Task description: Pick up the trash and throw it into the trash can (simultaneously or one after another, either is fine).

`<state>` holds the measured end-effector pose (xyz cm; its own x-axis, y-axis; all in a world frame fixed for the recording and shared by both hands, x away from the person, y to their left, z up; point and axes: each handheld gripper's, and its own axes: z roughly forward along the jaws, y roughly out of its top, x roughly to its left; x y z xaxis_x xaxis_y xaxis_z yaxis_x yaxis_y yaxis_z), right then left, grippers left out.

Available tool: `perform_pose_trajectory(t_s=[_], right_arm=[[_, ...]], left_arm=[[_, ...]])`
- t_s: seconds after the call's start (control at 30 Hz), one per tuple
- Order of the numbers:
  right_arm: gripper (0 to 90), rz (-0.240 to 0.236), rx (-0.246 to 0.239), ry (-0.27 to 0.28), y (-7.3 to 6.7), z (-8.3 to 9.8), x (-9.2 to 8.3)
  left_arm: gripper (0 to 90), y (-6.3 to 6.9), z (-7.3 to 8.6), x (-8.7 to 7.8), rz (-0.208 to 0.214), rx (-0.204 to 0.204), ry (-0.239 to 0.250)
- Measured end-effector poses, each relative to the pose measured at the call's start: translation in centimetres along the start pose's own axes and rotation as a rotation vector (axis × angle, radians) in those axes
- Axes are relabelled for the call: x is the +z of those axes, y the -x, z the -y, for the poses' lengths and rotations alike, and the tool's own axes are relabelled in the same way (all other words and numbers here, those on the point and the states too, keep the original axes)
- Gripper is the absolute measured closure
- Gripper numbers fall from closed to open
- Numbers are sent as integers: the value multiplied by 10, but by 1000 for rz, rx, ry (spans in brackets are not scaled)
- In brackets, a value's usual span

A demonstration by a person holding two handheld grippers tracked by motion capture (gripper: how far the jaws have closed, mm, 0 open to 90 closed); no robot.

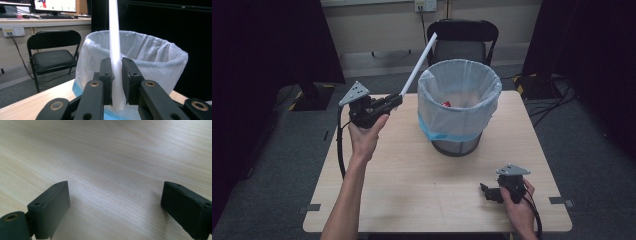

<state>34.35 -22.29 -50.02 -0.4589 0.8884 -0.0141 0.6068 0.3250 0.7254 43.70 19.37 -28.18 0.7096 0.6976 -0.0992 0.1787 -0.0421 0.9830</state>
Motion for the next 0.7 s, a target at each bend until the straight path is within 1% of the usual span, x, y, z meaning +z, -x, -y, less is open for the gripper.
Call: perform_pose_trajectory(t_s=[0.1,0.13,0.27,0.3,0.33,0.47,0.5,0.57,0.6,0.63,0.7], right_arm=[[77,0,0,0,0,0,0],[77,0,0,0,0,0,0],[77,0,0,0,0,0,0],[77,0,0,0,0,0,0],[78,0,0,0,0,0,0],[77,0,0,0,0,0,0],[77,0,0,0,0,0,0],[77,0,0,0,0,0,0],[77,0,0,0,0,0,0],[77,0,0,0,0,0,0],[77,0,0,0,0,0,0]], left_arm=[[797,1,-5,3,8,0,6],[797,2,-9,5,13,6,7],[798,5,-17,10,26,10,16],[798,5,-17,10,26,10,16],[798,8,-22,13,31,14,23],[798,11,-30,22,48,25,16],[798,11,-30,22,48,25,16],[798,15,-37,30,65,32,19],[798,15,-37,30,65,32,19],[797,17,-39,35,73,38,13],[798,17,-39,37,78,34,12]])
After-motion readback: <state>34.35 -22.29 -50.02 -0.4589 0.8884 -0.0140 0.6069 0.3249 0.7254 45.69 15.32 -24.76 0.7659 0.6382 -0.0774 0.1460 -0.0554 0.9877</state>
